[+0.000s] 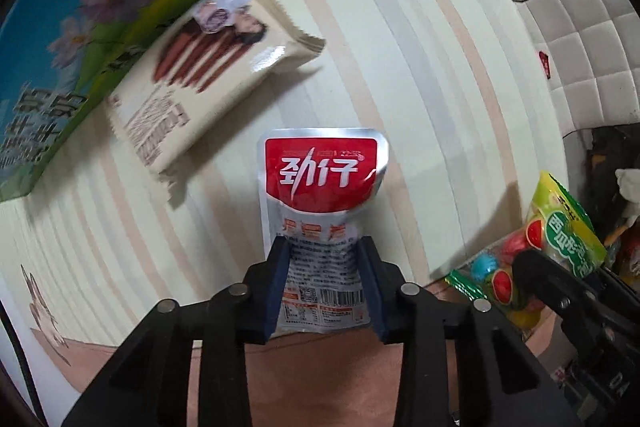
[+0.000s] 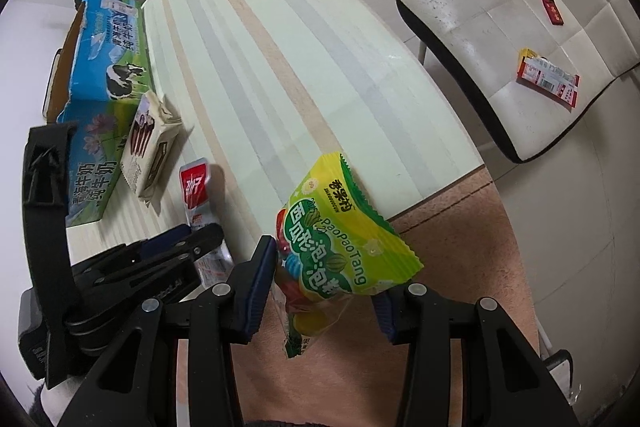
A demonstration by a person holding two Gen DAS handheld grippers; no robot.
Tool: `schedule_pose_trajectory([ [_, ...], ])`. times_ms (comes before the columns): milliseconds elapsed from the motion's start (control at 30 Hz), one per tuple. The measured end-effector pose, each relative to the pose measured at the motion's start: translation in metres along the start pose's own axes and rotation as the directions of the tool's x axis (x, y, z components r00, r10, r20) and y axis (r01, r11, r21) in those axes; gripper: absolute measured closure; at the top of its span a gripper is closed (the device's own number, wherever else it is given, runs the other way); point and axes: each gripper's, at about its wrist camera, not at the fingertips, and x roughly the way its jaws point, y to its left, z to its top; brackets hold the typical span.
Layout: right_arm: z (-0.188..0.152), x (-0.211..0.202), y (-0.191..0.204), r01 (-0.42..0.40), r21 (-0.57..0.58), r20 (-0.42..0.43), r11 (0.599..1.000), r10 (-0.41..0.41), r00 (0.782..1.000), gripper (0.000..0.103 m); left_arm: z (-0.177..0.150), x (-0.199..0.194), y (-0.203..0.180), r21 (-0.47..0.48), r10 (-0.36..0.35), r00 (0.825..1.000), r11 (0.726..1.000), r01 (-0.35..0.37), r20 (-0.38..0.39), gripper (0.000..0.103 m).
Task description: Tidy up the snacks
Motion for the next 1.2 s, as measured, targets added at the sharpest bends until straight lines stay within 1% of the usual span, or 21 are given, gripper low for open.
schedule_pose_trajectory([
  [100,0.001,-0.003,0.007,-0.007,-0.021,0.005,1.0,0.007,1.0,0.056,-0.014,-0.014,0.022,-0.021,-0.033,0.999,0.999,0.034,0.007,0.074],
  [133,0.001,-0.003,0.009,-0.01,-0.025,0.004,1.0,0.01,1.0,0.056,-0.014,-0.015,0.025,-0.024,-0.043,0.999,0.999,0.043,0.01,0.079],
  [167,0.001,-0.003,0.012,-0.015,-0.029,0.004,0.999,0.015,1.0,0.056,-0.018,-0.017,0.028,-0.033,-0.052,0.999,0.998,0.052,0.013,0.091],
  [200,0.002,-0.004,0.015,-0.021,-0.034,0.002,0.999,0.021,1.0,0.056,-0.022,-0.021,0.037,-0.037,-0.06,0.998,0.998,0.06,0.011,0.096],
  [300,0.003,-0.005,0.027,-0.025,-0.061,0.004,0.998,0.025,1.0,0.056,-0.043,-0.027,0.061,-0.06,-0.077,0.997,0.995,0.077,0.018,0.096],
  [400,0.004,-0.001,0.036,-0.024,-0.082,-0.005,0.996,0.024,1.0,0.056,-0.051,-0.022,0.074,-0.059,-0.091,0.996,0.994,0.092,0.023,0.093],
  [433,0.004,0.001,0.038,-0.021,-0.088,-0.009,0.996,0.02,1.0,0.056,-0.051,-0.02,0.081,-0.068,-0.118,0.993,0.991,0.118,0.0,0.085],
  [533,0.005,0.007,0.038,-0.01,-0.087,-0.017,0.996,0.009,1.0,0.056,-0.049,-0.011,0.097,-0.115,-0.185,0.981,0.977,0.177,-0.057,0.07],
  [600,0.004,0.008,0.036,-0.007,-0.076,-0.02,0.997,0.005,1.0,0.056,-0.045,-0.004,0.097,-0.121,-0.17,0.983,0.98,0.16,-0.077,0.065],
  [633,0.003,0.008,0.034,-0.005,-0.071,-0.02,0.997,0.003,1.0,0.056,-0.045,-0.005,0.096,-0.123,-0.169,0.983,0.98,0.159,-0.069,0.056],
  [667,0.003,0.007,0.033,-0.003,-0.069,-0.019,0.998,0.001,1.0,0.056,-0.041,-0.002,0.085,-0.119,-0.157,0.986,0.982,0.148,-0.064,0.053],
  [733,0.003,0.006,0.031,0.002,-0.066,-0.015,0.998,-0.003,1.0,0.056,-0.039,-0.001,0.081,-0.104,-0.089,0.995,0.991,0.084,-0.048,0.038],
  [867,0.003,0.0,0.026,-0.004,-0.049,-0.002,0.999,0.004,1.0,0.058,-0.03,-0.001,0.075,-0.146,-0.067,0.997,0.987,0.061,-0.035,0.031],
  [900,0.003,-0.001,0.025,-0.008,-0.046,0.001,0.999,0.008,1.0,0.061,-0.022,0.004,0.066,-0.132,-0.084,0.995,0.988,0.077,-0.052,0.017],
  [933,0.003,-0.003,0.024,-0.008,-0.043,0.005,0.999,0.008,1.0,0.061,-0.013,0.006,0.074,-0.106,-0.1,0.991,0.99,0.091,-0.083,0.006],
  [967,0.003,-0.004,0.022,-0.01,-0.038,0.009,0.999,0.011,1.0,0.061,-0.011,0.01,0.072,-0.075,-0.092,0.989,0.994,0.084,-0.116,0.005],
  [1000,0.003,-0.004,0.021,-0.01,-0.034,0.012,0.999,0.01,1.0,0.061,-0.011,0.011,0.066,-0.047,-0.059,0.99,0.997,0.053,-0.129,0.005],
  [1067,0.004,-0.004,0.02,-0.011,-0.033,0.012,0.999,0.012,1.0,0.061,-0.013,0.008,0.062,-0.032,-0.007,0.993,0.999,0.003,-0.115,0.011],
  [1100,0.004,-0.004,0.019,-0.014,-0.033,0.014,0.999,0.014,1.0,0.062,-0.013,0.006,0.056,-0.028,0.009,0.995,1.0,-0.012,-0.103,0.019],
  [1133,0.004,-0.004,0.019,-0.016,-0.033,0.016,0.999,0.016,1.0,0.062,-0.015,0.002,0.052,-0.026,0.009,0.996,1.0,-0.011,-0.085,0.037],
  [1200,0.004,-0.004,0.018,-0.017,-0.036,0.018,0.999,0.018,1.0,0.062,-0.029,-0.014,0.048,-0.025,0.001,0.998,1.0,-0.003,-0.059,0.061],
])
